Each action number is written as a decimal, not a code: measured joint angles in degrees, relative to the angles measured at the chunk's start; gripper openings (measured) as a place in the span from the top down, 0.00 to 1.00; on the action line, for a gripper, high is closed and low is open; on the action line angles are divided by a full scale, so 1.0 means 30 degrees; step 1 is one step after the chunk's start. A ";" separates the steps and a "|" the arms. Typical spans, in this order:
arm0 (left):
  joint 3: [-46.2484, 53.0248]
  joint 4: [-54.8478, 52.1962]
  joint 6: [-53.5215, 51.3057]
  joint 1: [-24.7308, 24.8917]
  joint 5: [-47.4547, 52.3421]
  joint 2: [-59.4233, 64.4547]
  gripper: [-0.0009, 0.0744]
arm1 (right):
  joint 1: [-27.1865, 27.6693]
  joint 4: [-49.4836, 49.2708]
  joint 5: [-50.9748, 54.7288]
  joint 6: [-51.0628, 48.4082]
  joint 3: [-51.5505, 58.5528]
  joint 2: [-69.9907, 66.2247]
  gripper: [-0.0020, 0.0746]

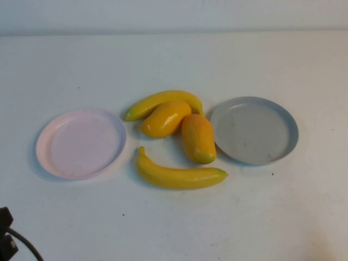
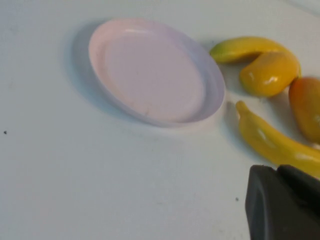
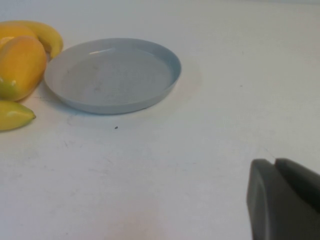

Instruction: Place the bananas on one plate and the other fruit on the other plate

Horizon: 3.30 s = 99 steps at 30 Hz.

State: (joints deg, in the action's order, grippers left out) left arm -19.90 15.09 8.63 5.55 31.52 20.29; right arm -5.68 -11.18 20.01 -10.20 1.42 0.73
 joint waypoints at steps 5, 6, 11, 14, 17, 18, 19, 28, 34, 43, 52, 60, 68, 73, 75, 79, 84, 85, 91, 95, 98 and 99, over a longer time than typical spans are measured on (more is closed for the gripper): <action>-0.1547 0.0000 -0.2423 0.0000 0.1951 0.2897 0.99 | 0.0000 0.0000 0.0000 0.0000 0.0000 0.0000 0.99; -0.2035 0.0000 -0.2876 0.0000 0.2625 0.3629 0.99 | 0.0000 0.0000 0.0000 0.0000 0.0000 0.0000 0.99; -0.5009 0.0000 -0.5398 0.0000 0.4912 0.7652 0.99 | 0.0000 0.0000 0.0000 0.0000 0.0000 0.0000 0.99; -0.6699 0.0128 -0.7278 0.0000 0.5414 1.0134 0.99 | 0.0000 0.0000 0.0000 0.0000 0.0000 0.0000 0.99; -0.8496 0.0697 -0.8680 0.0140 0.6010 1.2833 0.99 | 0.0000 0.0000 0.0000 0.0000 0.0000 0.0000 0.99; -0.9174 0.0779 -0.9009 0.0391 0.6146 1.3723 0.99 | 0.0000 0.0000 0.0000 0.0000 0.0000 0.0000 0.99; -0.9861 0.0782 -0.9200 0.0746 0.6184 1.4602 0.99 | 0.0000 0.0000 0.0000 0.0000 0.0000 0.0000 0.99; -1.7062 0.0254 -0.9567 0.4561 0.8005 2.2469 0.99 | 0.0000 0.0000 0.0000 0.0000 0.0000 0.0000 0.99; -2.2834 -0.0579 -0.9125 0.6271 1.0619 2.6904 0.99 | 0.0000 0.0000 0.0000 0.0000 0.0000 0.0000 0.99; -2.9542 -0.2304 -0.5062 0.8574 1.2824 3.1510 0.99 | 0.0000 0.0000 0.0000 0.0000 0.0000 0.0000 0.99; -3.1223 -0.4192 -0.4159 1.0999 1.2744 3.3489 0.83 | 0.0000 0.0000 0.0000 0.0000 0.0000 0.0000 0.99; -3.1223 -0.4406 -0.1141 1.1011 1.1834 3.4656 0.14 | 0.0000 0.0000 0.0000 0.0000 0.0000 0.0000 0.99; -3.1223 -0.4483 0.0675 1.1011 1.0519 3.4985 0.10 | 0.0000 0.0000 0.0000 0.0000 0.0000 0.0028 0.99; -3.1258 -0.4497 0.0838 1.1011 1.0254 3.5158 0.10 | 0.0000 0.0000 0.0000 0.0000 0.0000 0.0028 0.99; -3.1258 -0.4541 0.0838 1.1011 1.0254 3.5302 0.10 | 0.0000 0.0000 0.0000 0.0000 0.0000 0.0028 0.99; -3.1258 -0.4907 0.0871 1.1011 1.0295 3.5407 0.10 | 0.0000 0.0000 0.0000 0.0000 0.0000 0.0028 0.99; -3.1297 -0.5649 0.1217 1.1011 1.0378 3.5736 0.10 | 0.0000 0.0000 0.0000 0.0000 0.0000 0.0028 0.99; -3.1297 -0.5781 0.1262 1.1011 1.0410 3.5798 0.10 | 0.0000 0.0000 0.0000 0.0000 0.0000 0.0028 0.99; -3.1297 -0.5946 0.1262 1.1011 1.0324 3.6242 0.10 | 0.0000 0.0000 0.0000 0.0000 0.0000 0.0028 0.99; -3.1297 -0.5946 0.1262 1.1011 1.0293 3.6496 0.10 | 0.0000 0.0000 0.0000 0.0000 0.0000 0.0028 0.99; -3.1297 -0.6063 0.1224 1.1011 1.0203 3.6530 0.10 | 0.0000 0.0000 0.0000 0.0000 0.0000 0.0028 0.99; -3.1297 -0.6110 0.1190 1.1011 1.0170 3.6530 0.10 | 0.0000 0.0000 0.0000 0.0000 0.0000 0.0028 0.99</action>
State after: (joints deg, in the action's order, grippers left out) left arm -113.79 -3.24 12.20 38.58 62.03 129.88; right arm -5.68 -11.18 20.01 -10.20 1.42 0.81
